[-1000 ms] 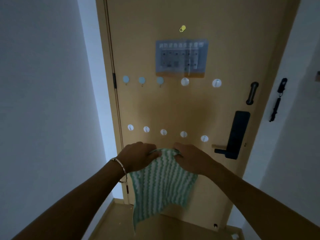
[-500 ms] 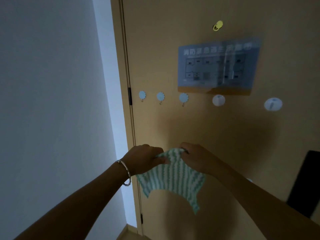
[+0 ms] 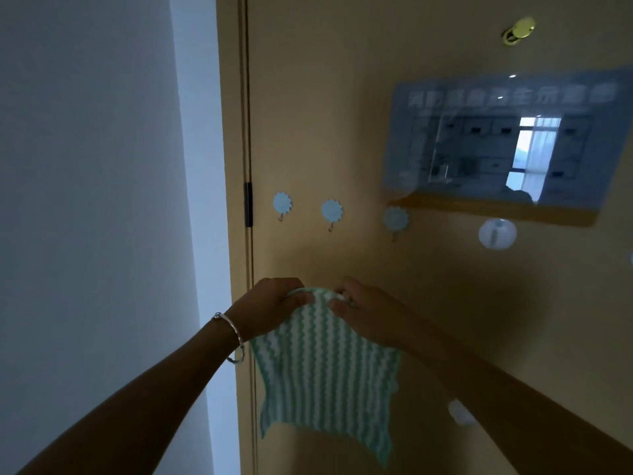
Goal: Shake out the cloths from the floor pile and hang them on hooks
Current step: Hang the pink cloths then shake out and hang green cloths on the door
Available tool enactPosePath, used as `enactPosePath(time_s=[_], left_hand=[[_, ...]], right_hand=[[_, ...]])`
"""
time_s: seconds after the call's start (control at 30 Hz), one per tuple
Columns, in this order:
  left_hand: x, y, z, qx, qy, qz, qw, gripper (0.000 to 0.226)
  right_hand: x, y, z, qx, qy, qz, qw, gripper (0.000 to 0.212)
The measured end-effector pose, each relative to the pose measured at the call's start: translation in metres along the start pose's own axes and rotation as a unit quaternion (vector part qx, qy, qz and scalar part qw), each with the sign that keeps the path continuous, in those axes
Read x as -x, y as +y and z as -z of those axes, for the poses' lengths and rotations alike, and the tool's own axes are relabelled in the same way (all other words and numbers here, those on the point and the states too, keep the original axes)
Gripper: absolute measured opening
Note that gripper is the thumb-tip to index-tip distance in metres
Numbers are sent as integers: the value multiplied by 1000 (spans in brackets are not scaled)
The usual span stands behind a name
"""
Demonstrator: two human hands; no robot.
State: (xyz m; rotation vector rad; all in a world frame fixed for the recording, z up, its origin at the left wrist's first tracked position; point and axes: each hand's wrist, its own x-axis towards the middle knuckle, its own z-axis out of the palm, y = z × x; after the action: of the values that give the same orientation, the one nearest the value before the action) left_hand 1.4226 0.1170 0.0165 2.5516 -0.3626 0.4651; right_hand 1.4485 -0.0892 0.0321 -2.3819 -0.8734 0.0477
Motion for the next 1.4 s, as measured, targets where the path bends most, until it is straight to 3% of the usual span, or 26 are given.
enactPosePath(time_s=[0.27, 0.47, 0.63, 0.77, 1.1, 1.3, 1.4], left_hand=[[-93, -108, 46, 49, 29, -16, 998, 22], [-144, -157, 52, -5, 88, -32, 996, 22], [-172, -166, 49, 11, 138, -46, 989, 25], [-188, -167, 47, 10, 179, -68, 981, 27], [-192, -190, 34, -35, 243, -165, 955, 32], [-174, -191, 16, -18, 188, -132, 973, 56], [-166, -186, 3, -12, 169, -102, 980, 49]], right_hand=[[-134, -18, -10, -26, 94, 21, 995, 7], [-200, -14, -28, 18, 97, 12, 995, 26], [-228, -10, -21, 59, 184, -2, 981, 34], [-236, -8, -15, 77, 205, 13, 976, 33], [-241, 2, -22, 33, 157, -6, 987, 34], [-232, 15, -40, -33, 121, -24, 992, 50], [-223, 22, -49, 1, 81, -20, 996, 59]])
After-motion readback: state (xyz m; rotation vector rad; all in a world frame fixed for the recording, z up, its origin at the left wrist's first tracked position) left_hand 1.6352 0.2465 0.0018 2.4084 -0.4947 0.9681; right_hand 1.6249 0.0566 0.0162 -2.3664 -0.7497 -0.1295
